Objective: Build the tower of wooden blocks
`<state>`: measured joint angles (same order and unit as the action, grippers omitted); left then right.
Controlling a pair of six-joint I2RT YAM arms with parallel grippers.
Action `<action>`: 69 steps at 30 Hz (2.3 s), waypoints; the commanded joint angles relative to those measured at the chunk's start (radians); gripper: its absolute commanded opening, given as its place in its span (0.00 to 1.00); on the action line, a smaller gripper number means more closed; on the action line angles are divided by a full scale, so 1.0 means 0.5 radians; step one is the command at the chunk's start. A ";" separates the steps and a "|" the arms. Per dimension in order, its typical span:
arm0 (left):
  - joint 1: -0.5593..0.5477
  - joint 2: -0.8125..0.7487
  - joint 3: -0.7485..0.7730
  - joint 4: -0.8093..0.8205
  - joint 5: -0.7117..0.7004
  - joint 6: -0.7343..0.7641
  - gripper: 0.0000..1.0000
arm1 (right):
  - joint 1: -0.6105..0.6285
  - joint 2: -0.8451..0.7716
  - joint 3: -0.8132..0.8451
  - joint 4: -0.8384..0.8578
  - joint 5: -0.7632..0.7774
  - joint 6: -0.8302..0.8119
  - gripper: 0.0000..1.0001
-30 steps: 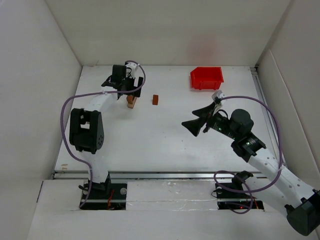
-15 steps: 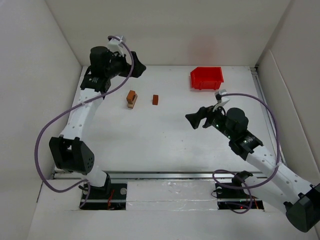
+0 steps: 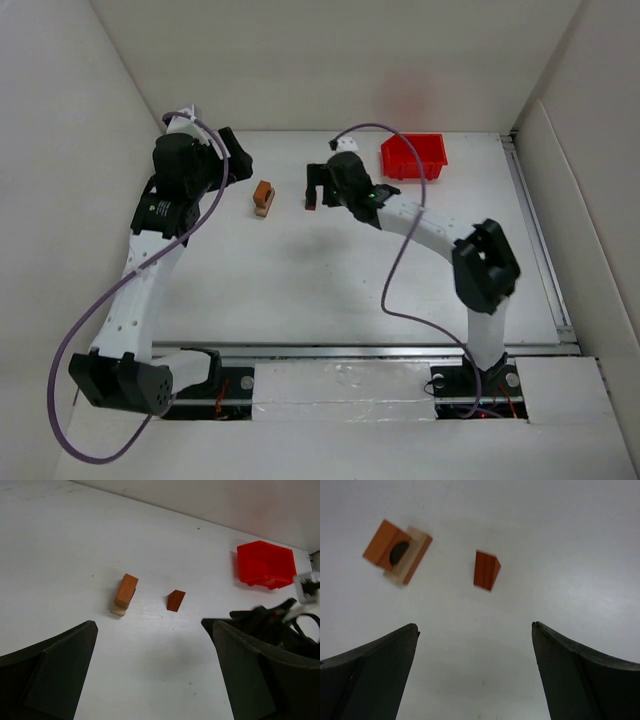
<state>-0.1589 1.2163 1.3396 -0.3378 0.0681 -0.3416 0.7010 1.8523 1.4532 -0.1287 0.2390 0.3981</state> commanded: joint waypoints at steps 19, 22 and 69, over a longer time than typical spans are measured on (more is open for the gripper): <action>0.005 -0.208 -0.317 0.258 0.348 -0.084 0.99 | 0.034 1.465 1.831 -0.863 0.274 0.032 0.53; 0.005 -0.202 -0.317 0.255 0.342 -0.072 0.99 | 0.034 1.398 1.690 -0.780 0.274 0.041 0.36; -0.112 -0.300 -1.029 2.342 1.975 -1.133 0.69 | -0.193 -0.591 -0.618 2.853 -2.199 1.168 0.00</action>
<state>-0.2161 1.0893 0.8017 0.8303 1.0687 -0.9569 0.5842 1.6169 1.0744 1.2751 -0.9192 1.0977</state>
